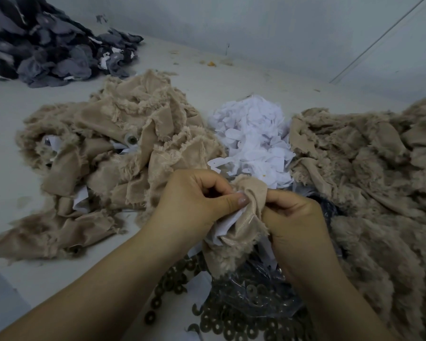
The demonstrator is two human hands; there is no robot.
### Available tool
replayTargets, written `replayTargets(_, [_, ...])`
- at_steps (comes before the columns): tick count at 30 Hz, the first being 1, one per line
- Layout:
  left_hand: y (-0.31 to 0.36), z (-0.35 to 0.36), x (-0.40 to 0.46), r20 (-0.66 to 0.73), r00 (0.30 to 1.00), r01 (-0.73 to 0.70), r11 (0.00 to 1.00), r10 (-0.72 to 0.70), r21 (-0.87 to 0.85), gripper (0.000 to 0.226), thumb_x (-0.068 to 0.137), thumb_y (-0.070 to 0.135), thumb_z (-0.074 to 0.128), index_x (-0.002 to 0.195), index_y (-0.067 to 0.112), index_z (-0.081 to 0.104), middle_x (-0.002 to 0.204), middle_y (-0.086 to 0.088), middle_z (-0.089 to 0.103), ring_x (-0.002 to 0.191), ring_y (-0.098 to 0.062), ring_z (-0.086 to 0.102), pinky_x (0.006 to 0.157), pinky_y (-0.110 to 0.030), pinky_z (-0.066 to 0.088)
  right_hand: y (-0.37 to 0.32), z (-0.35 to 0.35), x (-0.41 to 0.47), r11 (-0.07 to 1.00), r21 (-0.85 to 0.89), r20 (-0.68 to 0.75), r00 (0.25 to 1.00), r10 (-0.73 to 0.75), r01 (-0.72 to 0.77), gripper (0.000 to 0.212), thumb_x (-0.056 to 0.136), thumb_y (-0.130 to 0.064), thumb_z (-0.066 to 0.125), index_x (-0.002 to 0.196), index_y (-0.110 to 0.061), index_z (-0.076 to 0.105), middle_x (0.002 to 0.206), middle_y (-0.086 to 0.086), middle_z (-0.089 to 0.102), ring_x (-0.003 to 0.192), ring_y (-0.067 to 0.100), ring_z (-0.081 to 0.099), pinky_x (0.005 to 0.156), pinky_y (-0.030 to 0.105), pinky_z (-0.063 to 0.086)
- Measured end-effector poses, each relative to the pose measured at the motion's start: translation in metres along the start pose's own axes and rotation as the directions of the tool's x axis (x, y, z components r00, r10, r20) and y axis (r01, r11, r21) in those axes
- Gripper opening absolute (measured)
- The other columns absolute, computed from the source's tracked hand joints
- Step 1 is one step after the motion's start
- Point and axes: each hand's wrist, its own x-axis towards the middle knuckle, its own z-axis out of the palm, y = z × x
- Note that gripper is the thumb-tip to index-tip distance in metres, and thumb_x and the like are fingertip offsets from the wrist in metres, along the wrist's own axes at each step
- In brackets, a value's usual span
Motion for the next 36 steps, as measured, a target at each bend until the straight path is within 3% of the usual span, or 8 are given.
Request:
replayTargets(4, [0.000, -0.001, 0.001, -0.036, 0.998, -0.051, 0.992, 0.055, 0.116, 0.023, 0.070, 0.025, 0.079, 0.065, 0.004, 0.071, 0.063, -0.009, 0.068, 0.055, -0.022, 0.065, 0.050, -0.034, 0.055, 0.001, 0.000, 0.002, 0.963, 0.207, 0.028, 0.985, 0.172, -0.174, 0.028, 0.083, -0.023, 0.070, 0.090, 0.004, 0.075, 0.092, 0.038, 0.065, 0.077, 0.038, 0.062, 0.078, 0.045, 0.055])
replayTargets(8, [-0.002, 0.002, 0.001, -0.066, 0.993, -0.081, 0.976, 0.096, 0.200, 0.019, 0.075, 0.016, 0.082, 0.064, 0.005, 0.070, 0.063, -0.008, 0.067, 0.061, -0.026, 0.065, 0.056, -0.045, 0.055, 0.002, 0.003, 0.000, 0.989, 0.093, 0.021, 0.993, 0.115, -0.116, 0.023, 0.078, -0.035, 0.081, 0.090, -0.016, 0.081, 0.094, 0.020, 0.075, 0.094, 0.040, 0.071, 0.081, 0.044, 0.062])
replayTargets(10, [-0.003, 0.003, 0.001, -0.061, 0.994, -0.079, 0.978, 0.092, 0.194, 0.016, 0.075, 0.011, 0.082, 0.065, 0.004, 0.071, 0.065, -0.008, 0.068, 0.063, -0.028, 0.066, 0.059, -0.046, 0.055, 0.007, 0.003, 0.000, 0.981, 0.133, -0.002, 0.989, 0.146, -0.145, 0.029, 0.072, -0.034, 0.076, 0.091, -0.013, 0.080, 0.095, 0.024, 0.074, 0.096, 0.045, 0.068, 0.082, 0.047, 0.061])
replayTargets(15, [-0.005, 0.001, 0.001, -0.025, 0.999, 0.048, 0.999, -0.049, -0.014, 0.017, 0.071, 0.017, 0.080, 0.072, 0.001, 0.075, 0.070, -0.014, 0.072, 0.067, -0.028, 0.070, 0.065, -0.036, 0.060, 0.006, 0.004, 0.002, 0.944, 0.274, 0.010, 0.982, 0.187, -0.182, 0.026, 0.072, -0.025, 0.072, 0.091, -0.010, 0.080, 0.097, 0.018, 0.076, 0.093, 0.030, 0.074, 0.074, 0.026, 0.059])
replayTargets(21, [-0.009, 0.002, 0.001, 0.003, 0.982, 0.184, 0.962, -0.188, -0.200, 0.018, 0.065, 0.021, 0.072, 0.069, 0.004, 0.075, 0.075, -0.018, 0.073, 0.069, -0.025, 0.069, 0.069, -0.033, 0.059, 0.003, 0.006, 0.001, 0.915, 0.355, 0.028, 0.980, 0.197, -0.194, 0.020, 0.075, -0.018, 0.069, 0.088, -0.011, 0.081, 0.096, 0.017, 0.077, 0.090, 0.027, 0.075, 0.072, 0.025, 0.059])
replayTargets(27, [-0.008, 0.003, -0.001, -0.006, 0.992, 0.124, 0.980, -0.126, -0.158, 0.016, 0.073, 0.018, 0.072, 0.073, 0.002, 0.075, 0.069, -0.015, 0.072, 0.061, -0.018, 0.066, 0.056, -0.024, 0.054, 0.002, 0.004, 0.000, 0.936, 0.303, 0.002, 0.983, 0.186, -0.178, 0.022, 0.072, -0.021, 0.071, 0.088, -0.011, 0.081, 0.095, 0.017, 0.077, 0.089, 0.029, 0.075, 0.071, 0.026, 0.060])
replayTargets(32, [-0.008, 0.006, -0.002, -0.057, 0.997, 0.044, 0.997, -0.047, -0.066, 0.011, 0.083, 0.006, 0.072, 0.075, -0.001, 0.074, 0.066, -0.013, 0.071, 0.057, -0.017, 0.066, 0.054, -0.024, 0.054, -0.003, 0.004, -0.005, 0.995, 0.071, -0.070, 0.995, 0.076, -0.071, 0.020, 0.071, -0.029, 0.071, 0.078, -0.012, 0.080, 0.061, 0.013, 0.071, 0.047, 0.011, 0.064, 0.045, 0.019, 0.051])
replayTargets(36, [-0.009, 0.007, -0.002, -0.076, 0.997, 0.003, 1.000, -0.003, -0.007, 0.015, 0.086, 0.009, 0.071, 0.075, -0.001, 0.074, 0.065, -0.016, 0.069, 0.059, -0.028, 0.066, 0.055, -0.033, 0.057, -0.003, 0.005, -0.006, 1.000, -0.018, -0.090, 0.996, 0.022, -0.023, 0.024, 0.072, -0.034, 0.070, 0.074, -0.012, 0.079, 0.050, 0.013, 0.063, 0.035, 0.008, 0.050, 0.041, 0.022, 0.046])
